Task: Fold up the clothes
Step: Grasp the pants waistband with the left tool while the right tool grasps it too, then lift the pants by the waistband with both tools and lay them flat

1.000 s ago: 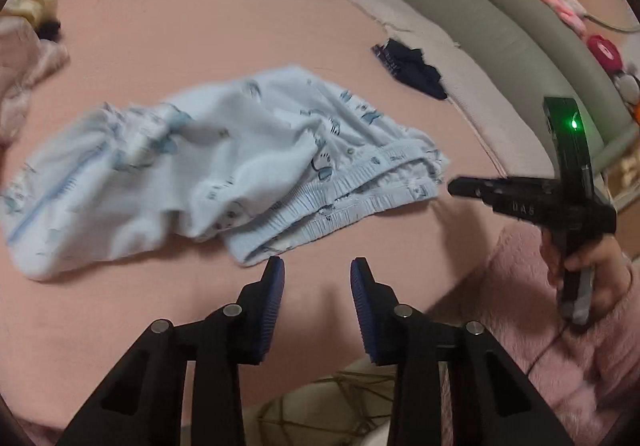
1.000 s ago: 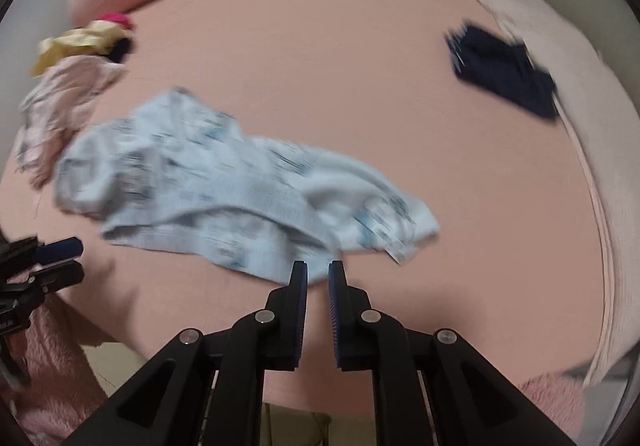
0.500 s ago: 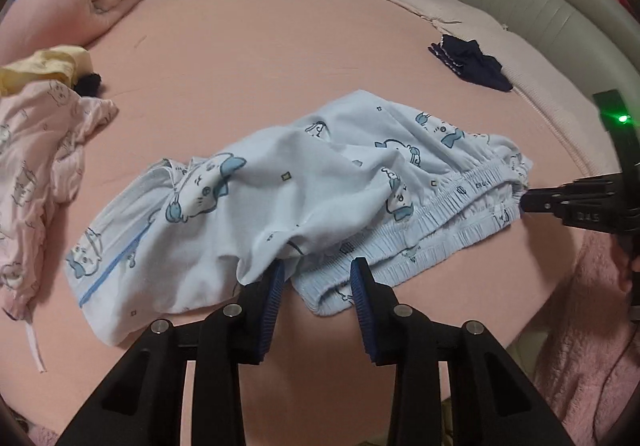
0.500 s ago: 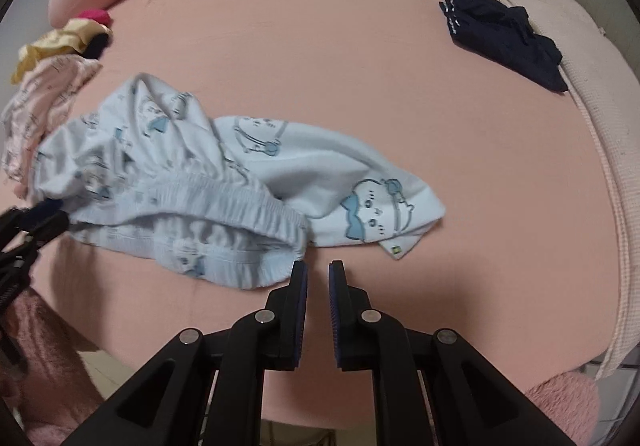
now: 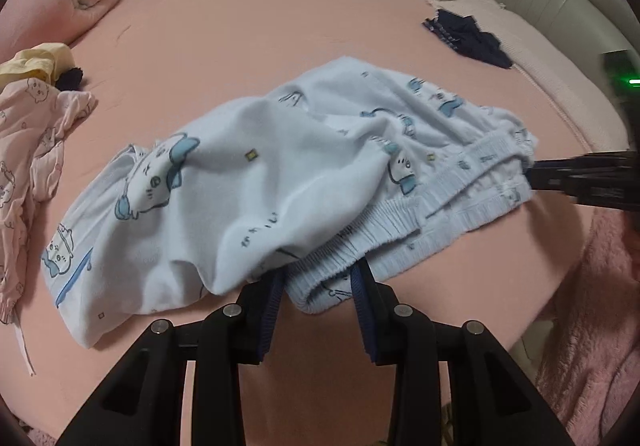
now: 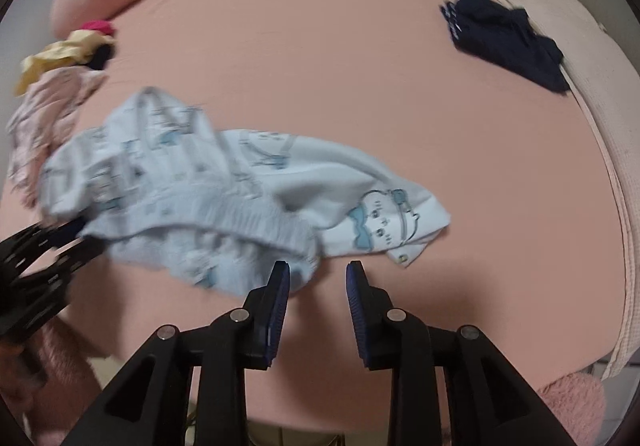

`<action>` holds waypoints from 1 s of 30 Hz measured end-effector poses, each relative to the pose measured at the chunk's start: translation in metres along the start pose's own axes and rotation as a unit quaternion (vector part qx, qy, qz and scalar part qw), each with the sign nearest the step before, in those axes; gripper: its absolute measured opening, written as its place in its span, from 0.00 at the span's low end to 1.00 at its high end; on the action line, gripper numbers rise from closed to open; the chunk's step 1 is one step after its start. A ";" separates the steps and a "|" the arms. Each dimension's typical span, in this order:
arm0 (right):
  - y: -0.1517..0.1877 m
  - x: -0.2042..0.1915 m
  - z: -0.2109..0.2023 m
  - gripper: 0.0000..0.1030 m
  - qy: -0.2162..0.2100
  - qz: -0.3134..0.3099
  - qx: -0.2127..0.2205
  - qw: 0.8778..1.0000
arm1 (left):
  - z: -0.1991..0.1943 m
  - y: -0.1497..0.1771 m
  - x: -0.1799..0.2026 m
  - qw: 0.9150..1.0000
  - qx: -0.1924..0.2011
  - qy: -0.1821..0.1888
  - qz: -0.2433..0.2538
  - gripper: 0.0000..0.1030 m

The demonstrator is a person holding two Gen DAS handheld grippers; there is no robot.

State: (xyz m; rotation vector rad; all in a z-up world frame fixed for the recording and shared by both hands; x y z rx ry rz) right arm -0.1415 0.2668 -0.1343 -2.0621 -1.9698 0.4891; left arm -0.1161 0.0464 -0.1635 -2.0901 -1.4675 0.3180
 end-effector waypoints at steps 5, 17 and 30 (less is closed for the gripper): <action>-0.001 -0.011 0.020 0.27 -0.052 -0.007 0.003 0.999 | 0.013 0.005 -0.010 0.999 -0.007 -0.034 0.004 0.30; -0.028 -0.036 -0.076 0.06 -0.022 -0.065 0.154 0.986 | -0.109 -0.018 -0.026 0.993 0.101 0.027 -0.055 0.07; -0.086 -0.058 -0.311 0.06 -0.061 -0.057 0.363 0.928 | -0.308 -0.117 0.002 0.956 0.269 0.114 0.016 0.07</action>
Point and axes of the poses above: each gripper's, at about its wrist camera, not at the fingertips, and z roughly the way its jaws point, x to its right, y to its underside, the point moved 3 cm from there along z, roughly the way its jaws point, and after that the axes turned 7 degrees about x, right-handed, at the moved point
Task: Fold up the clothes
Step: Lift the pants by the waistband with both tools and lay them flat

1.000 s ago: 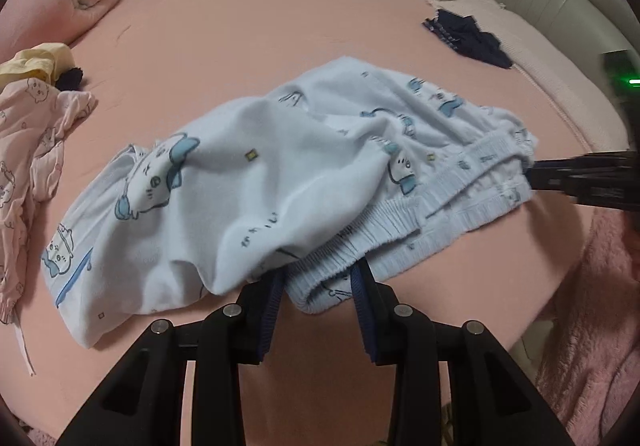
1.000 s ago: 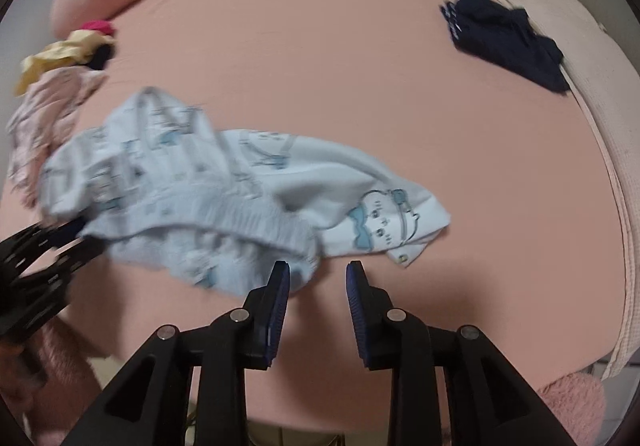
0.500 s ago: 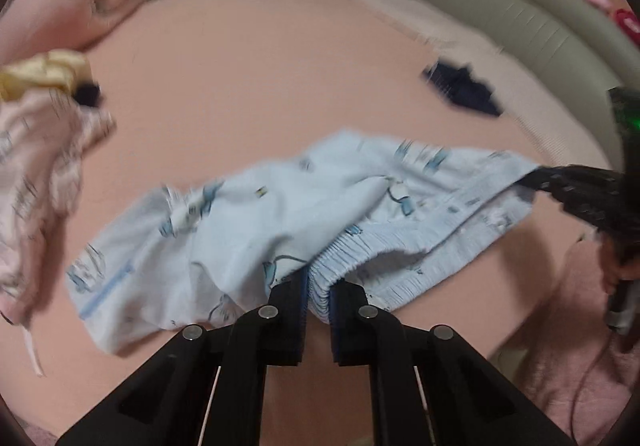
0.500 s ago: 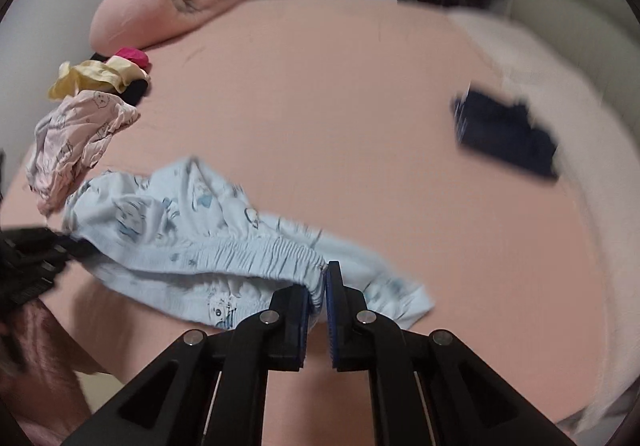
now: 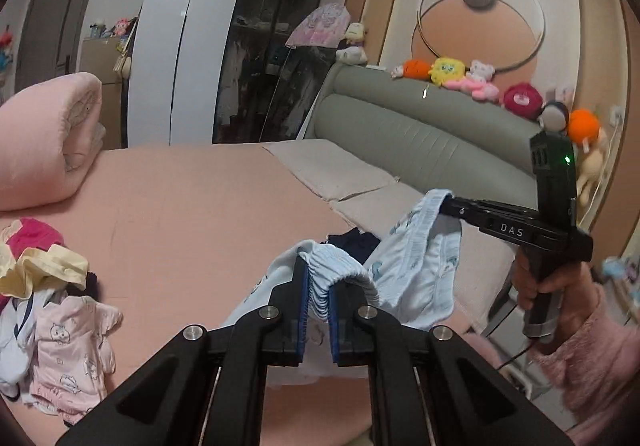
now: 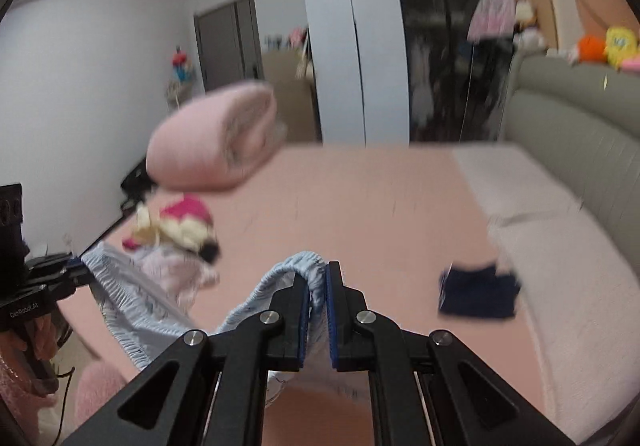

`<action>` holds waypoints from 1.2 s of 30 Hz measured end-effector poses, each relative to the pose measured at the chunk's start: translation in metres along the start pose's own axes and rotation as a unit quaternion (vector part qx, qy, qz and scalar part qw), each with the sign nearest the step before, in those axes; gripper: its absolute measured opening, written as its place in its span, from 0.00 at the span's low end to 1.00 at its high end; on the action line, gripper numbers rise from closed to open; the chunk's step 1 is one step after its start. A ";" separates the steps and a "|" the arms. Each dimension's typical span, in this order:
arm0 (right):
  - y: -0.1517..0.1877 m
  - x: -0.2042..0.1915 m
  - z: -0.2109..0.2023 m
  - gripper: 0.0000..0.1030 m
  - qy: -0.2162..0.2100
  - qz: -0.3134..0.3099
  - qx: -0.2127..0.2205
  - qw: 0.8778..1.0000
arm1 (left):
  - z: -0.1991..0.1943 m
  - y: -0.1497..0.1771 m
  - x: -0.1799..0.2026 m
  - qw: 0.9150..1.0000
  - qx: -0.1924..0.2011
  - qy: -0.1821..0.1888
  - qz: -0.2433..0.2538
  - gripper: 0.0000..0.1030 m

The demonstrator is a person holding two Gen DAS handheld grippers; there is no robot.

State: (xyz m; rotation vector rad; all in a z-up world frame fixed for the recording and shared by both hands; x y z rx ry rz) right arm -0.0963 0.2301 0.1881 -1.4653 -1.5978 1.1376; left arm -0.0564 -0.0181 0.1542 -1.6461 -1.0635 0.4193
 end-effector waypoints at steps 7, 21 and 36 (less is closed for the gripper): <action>0.037 0.052 0.119 0.06 0.031 0.046 -0.122 0.991 | 0.144 0.036 -0.090 0.985 -0.127 -0.040 -0.113 0.06; -0.139 0.018 0.067 0.06 0.010 0.003 0.116 0.993 | 0.046 -0.144 -0.048 0.986 0.073 -0.129 0.079 0.07; 0.284 0.037 0.244 0.06 0.052 0.033 -0.311 0.948 | 0.196 0.260 -0.147 0.943 -0.285 -0.164 -0.046 0.07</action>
Point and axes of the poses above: each gripper's, at about its wrist camera, not at the fingertips, and z roughly the way its jaws point, x to its right, y to its underside, the point moved 3 cm from there along z, roughly the way its jaws point, and after that the axes turned 7 degrees about x, right-handed, at the moved point
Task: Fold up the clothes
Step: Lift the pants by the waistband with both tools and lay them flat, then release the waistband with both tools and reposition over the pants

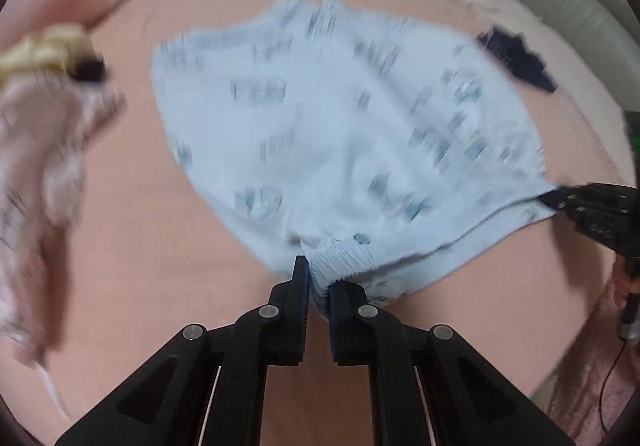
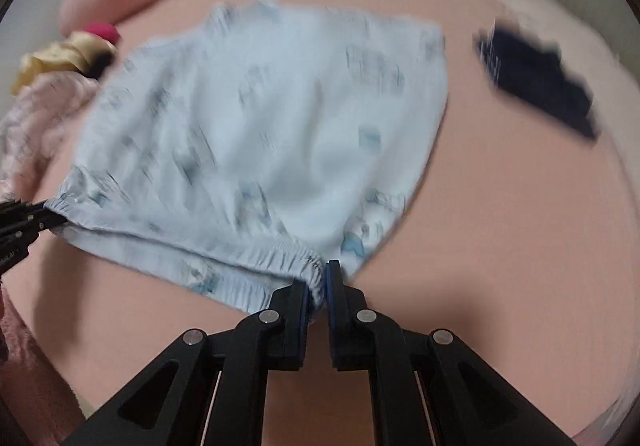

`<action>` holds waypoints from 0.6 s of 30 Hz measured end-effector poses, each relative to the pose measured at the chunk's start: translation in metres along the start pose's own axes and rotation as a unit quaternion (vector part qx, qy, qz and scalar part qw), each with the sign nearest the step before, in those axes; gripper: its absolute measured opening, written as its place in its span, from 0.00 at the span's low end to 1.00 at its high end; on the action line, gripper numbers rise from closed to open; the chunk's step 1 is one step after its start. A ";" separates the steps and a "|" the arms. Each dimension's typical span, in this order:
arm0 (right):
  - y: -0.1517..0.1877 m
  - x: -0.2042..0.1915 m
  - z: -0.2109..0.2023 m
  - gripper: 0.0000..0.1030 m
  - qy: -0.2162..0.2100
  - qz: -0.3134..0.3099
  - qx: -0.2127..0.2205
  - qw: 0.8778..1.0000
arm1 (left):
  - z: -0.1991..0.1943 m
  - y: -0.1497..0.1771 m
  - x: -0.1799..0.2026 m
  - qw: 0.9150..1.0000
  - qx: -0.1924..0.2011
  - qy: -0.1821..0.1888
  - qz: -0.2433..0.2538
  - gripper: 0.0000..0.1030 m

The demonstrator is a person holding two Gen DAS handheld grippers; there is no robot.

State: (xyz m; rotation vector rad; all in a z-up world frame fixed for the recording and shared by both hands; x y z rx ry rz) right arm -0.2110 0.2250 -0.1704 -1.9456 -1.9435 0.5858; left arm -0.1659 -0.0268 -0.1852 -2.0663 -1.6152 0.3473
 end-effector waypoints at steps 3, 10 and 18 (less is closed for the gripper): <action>0.000 -0.007 -0.008 0.06 0.022 -0.032 0.018 0.999 | -0.005 0.001 -0.001 1.000 0.004 0.003 -0.001 0.07; -0.006 -0.011 -0.030 0.06 0.011 -0.048 0.013 0.999 | -0.047 0.009 0.010 0.999 0.032 0.022 0.008 0.07; 0.031 0.008 -0.016 0.08 -0.023 -0.012 0.014 1.000 | -0.027 0.029 0.016 1.000 0.018 0.002 0.008 0.07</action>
Point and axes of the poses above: each gripper's, at about its wrist camera, not at the fingertips, and z roughly the way its jaws point, x to its right, y to its underside, the point moved 3 cm from there along z, roughly the way its jaws point, and after that the axes turned 7 degrees about x, right-handed, at the moved point
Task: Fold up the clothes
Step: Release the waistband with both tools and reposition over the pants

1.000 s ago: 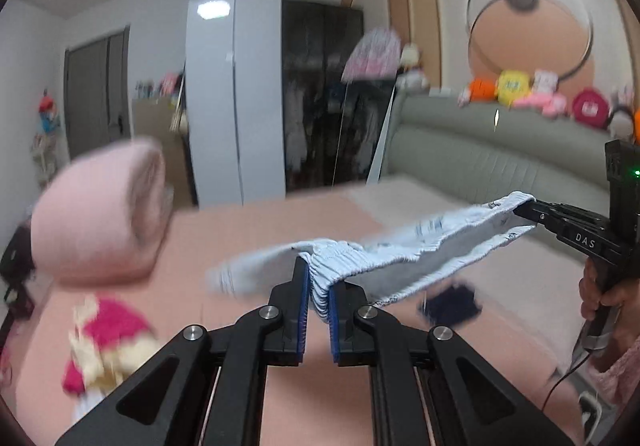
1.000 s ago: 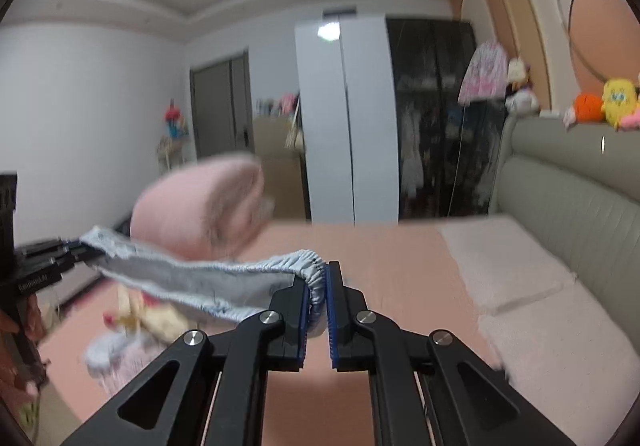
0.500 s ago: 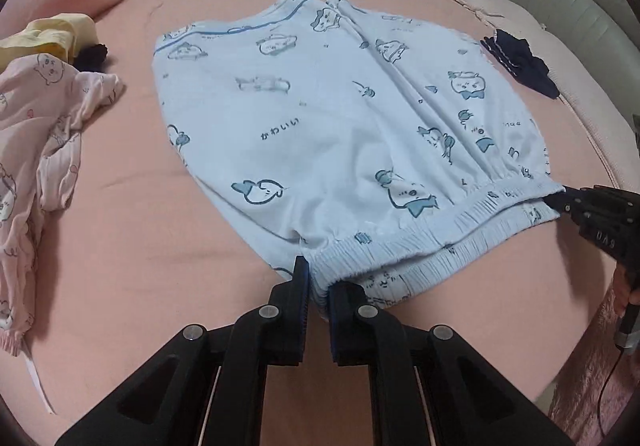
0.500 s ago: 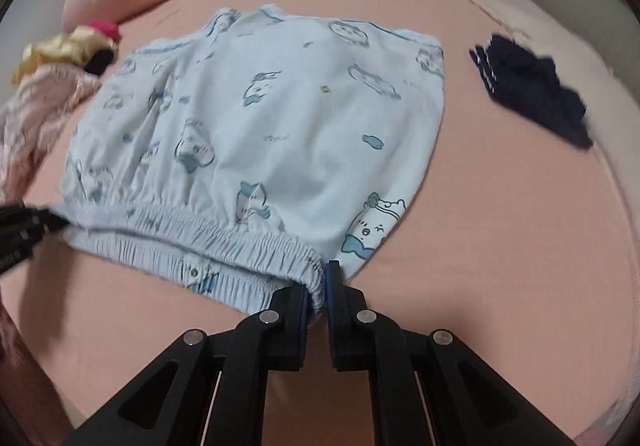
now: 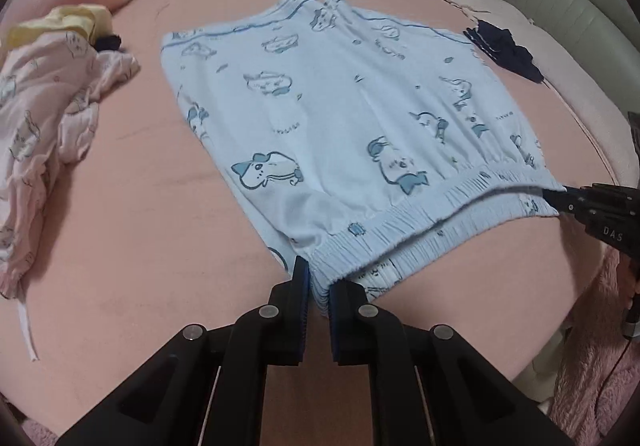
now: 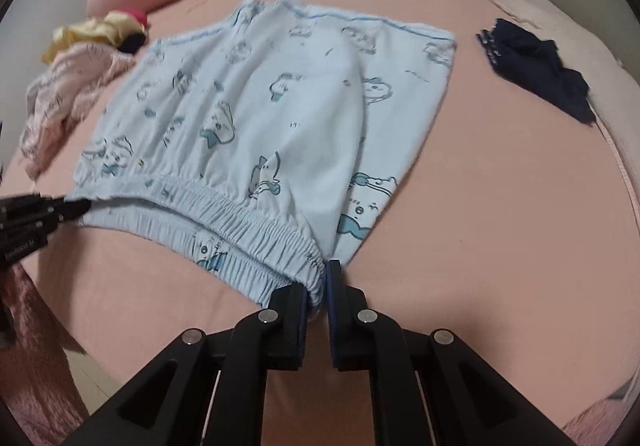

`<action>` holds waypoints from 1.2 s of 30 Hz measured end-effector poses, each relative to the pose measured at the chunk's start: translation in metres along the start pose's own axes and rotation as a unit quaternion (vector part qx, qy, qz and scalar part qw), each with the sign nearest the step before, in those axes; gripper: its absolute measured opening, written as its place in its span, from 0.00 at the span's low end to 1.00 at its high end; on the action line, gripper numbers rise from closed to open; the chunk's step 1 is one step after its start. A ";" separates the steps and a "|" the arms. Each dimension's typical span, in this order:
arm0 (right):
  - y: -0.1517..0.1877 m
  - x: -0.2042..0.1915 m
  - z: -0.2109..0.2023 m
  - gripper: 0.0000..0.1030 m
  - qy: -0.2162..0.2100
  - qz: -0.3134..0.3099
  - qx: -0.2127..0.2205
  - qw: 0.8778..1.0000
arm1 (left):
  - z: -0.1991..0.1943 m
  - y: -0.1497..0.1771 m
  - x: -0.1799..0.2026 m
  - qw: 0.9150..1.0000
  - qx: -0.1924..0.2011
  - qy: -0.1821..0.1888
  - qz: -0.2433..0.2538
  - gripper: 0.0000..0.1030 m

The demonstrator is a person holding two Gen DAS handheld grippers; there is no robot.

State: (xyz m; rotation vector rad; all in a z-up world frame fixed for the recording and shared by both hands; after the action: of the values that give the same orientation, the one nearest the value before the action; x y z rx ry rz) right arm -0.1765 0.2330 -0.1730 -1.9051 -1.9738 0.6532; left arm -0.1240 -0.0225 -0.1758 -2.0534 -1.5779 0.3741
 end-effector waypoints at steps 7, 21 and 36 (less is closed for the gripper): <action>0.009 -0.007 -0.022 0.08 -0.003 -0.014 -0.034 0.999 | -0.010 0.009 0.002 1.000 -0.015 0.009 0.014 0.07; -0.025 -0.007 -0.092 0.60 -0.077 0.004 0.064 0.995 | -0.048 -0.046 0.014 0.993 0.071 0.073 0.061 0.31; -0.004 -0.006 0.007 0.53 -0.026 -0.051 -0.067 0.996 | 0.013 -0.020 0.022 0.989 -0.090 0.076 0.085 0.31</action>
State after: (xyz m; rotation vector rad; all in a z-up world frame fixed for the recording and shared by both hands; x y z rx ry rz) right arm -0.1831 0.2264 -0.1758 -1.8630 -2.1814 0.5610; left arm -0.1410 0.0051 -0.1738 -2.3041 -1.3937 0.1349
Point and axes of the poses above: each gripper's, at about its wrist camera, not at the fingertips, and z roughly the way its jaws point, x to its right, y to its underside, the point moved 3 cm from there along z, roughly the way its jaws point, and after that the axes turned 7 degrees about x, right-handed, at the moved point
